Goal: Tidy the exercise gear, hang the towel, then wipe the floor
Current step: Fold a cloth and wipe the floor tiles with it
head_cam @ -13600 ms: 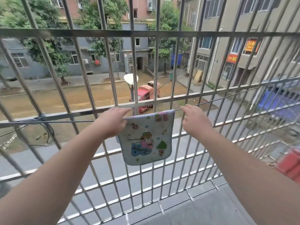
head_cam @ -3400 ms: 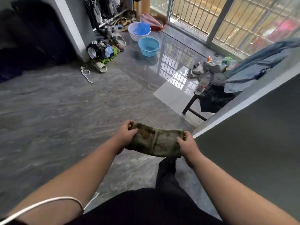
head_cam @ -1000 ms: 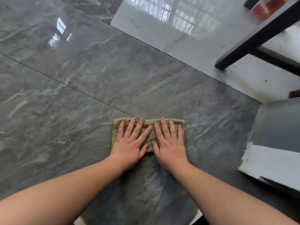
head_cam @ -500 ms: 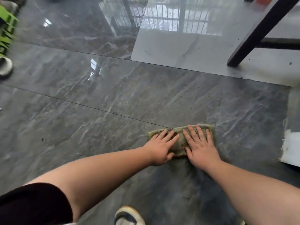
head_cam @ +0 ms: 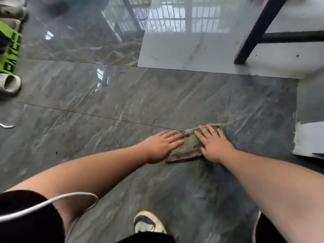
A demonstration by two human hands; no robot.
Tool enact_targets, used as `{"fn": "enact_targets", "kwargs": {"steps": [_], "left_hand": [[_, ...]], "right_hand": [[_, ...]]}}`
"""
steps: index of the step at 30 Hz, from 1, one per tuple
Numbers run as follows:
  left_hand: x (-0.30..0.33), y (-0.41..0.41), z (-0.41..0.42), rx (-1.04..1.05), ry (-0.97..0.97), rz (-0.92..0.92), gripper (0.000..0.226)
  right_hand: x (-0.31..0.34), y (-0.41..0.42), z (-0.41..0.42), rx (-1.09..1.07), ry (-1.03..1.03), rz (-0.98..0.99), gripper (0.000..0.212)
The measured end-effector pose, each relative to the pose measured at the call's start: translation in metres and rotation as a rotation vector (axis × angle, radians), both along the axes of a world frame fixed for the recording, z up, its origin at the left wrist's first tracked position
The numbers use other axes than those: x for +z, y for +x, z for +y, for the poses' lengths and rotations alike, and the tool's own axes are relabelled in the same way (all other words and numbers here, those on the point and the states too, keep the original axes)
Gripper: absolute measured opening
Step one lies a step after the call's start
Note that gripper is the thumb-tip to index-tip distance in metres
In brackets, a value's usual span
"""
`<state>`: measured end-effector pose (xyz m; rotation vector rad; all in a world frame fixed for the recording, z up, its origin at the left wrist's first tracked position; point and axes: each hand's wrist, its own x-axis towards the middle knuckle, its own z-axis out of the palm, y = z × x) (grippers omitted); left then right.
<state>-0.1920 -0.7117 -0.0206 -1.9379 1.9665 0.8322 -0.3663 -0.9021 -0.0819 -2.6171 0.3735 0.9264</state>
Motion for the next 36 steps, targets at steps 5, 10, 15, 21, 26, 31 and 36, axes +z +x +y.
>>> {"fn": "enact_targets", "kwargs": {"steps": [5,10,15,21,26,31,36], "left_hand": [[-0.059,-0.052,-0.009,0.483,-0.011,-0.072,0.064],[-0.092,-0.099,0.005,0.831,-0.043,-0.118,0.067],[-0.114,-0.114,0.001,0.842,-0.193,-0.155,0.066],[-0.126,-0.109,-0.027,0.823,-0.215,-0.178,0.069],[-0.13,-0.06,-0.062,0.724,-0.268,-0.2,0.069],[-0.132,0.002,-0.111,0.709,-0.282,-0.232,0.069],[-0.133,0.064,-0.157,0.695,-0.273,-0.226,0.069]], "right_hand": [[-0.013,-0.006,0.018,-0.12,-0.058,-0.153,0.063],[-0.03,-0.01,0.026,-0.091,-0.15,-0.152,0.068],[-0.048,-0.021,0.029,-0.134,-0.195,-0.215,0.071],[-0.058,-0.028,0.022,-0.234,-0.224,-0.246,0.071],[-0.066,0.001,-0.008,-0.261,-0.295,-0.27,0.072],[-0.068,0.061,-0.055,-0.277,-0.318,-0.258,0.068],[-0.067,0.119,-0.101,-0.274,-0.329,-0.261,0.068]]}}
